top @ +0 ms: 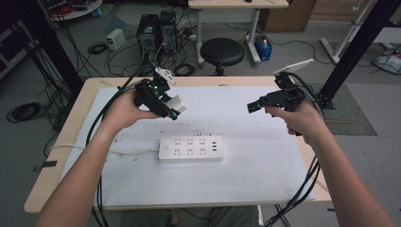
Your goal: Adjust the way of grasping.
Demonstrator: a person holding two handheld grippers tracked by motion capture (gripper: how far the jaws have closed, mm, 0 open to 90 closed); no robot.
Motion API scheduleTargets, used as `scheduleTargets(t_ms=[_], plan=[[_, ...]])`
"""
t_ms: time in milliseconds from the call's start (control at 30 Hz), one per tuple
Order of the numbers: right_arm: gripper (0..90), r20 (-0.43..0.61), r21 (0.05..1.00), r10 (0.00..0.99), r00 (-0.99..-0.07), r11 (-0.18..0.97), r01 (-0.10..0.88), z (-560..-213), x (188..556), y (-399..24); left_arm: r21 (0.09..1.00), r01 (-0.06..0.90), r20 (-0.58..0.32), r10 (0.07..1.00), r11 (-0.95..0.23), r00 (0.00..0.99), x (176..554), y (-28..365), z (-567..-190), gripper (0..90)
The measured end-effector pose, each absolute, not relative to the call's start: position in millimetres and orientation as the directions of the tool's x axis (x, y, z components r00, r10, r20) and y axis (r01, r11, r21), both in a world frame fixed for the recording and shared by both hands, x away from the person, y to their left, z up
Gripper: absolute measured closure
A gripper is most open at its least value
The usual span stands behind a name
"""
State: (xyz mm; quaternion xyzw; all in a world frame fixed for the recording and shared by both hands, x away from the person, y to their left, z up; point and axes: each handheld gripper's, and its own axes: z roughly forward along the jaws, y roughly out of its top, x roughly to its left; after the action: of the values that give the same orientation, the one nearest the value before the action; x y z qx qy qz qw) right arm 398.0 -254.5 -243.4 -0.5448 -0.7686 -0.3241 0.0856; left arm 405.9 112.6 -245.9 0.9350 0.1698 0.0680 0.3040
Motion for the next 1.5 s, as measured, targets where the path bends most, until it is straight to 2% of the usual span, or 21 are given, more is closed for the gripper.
scheduleTargets(t_ms=[300,333,633,900,1067,1333,1500], plan=[[12.7,0.657,0.357,0.671,-0.345,0.127,0.926,-244,395,-241,0.669,0.11,0.064,0.204,-0.735,0.977,389,69,-244,42.3],[15.1,0.671,0.35,0.658,-0.342,0.125,0.928,-244,394,-239,0.669,0.095,0.073,0.193,-0.737,0.978,387,64,-244,42.3],[19.4,0.723,0.326,0.6,-0.341,0.138,0.935,-248,392,-222,0.678,0.043,0.096,0.147,-0.734,0.984,383,35,-254,42.2],[33.5,0.774,0.297,0.541,-0.329,0.148,0.943,-254,394,-209,0.686,-0.002,0.137,0.127,-0.728,0.982,379,24,-256,42.2],[38.7,0.787,0.281,0.525,-0.323,0.162,0.946,-258,394,-200,0.691,-0.027,0.167,0.123,-0.722,0.978,377,20,-256,42.2],[56.0,0.792,0.285,0.518,-0.323,0.154,0.946,-262,396,-200,0.679,-0.089,0.254,0.12,-0.728,0.96,372,16,-255,42.2],[60.5,0.792,0.282,0.521,-0.318,0.148,0.948,-266,396,-199,0.653,-0.121,0.314,0.122,-0.748,0.941,369,13,-257,42.2]])
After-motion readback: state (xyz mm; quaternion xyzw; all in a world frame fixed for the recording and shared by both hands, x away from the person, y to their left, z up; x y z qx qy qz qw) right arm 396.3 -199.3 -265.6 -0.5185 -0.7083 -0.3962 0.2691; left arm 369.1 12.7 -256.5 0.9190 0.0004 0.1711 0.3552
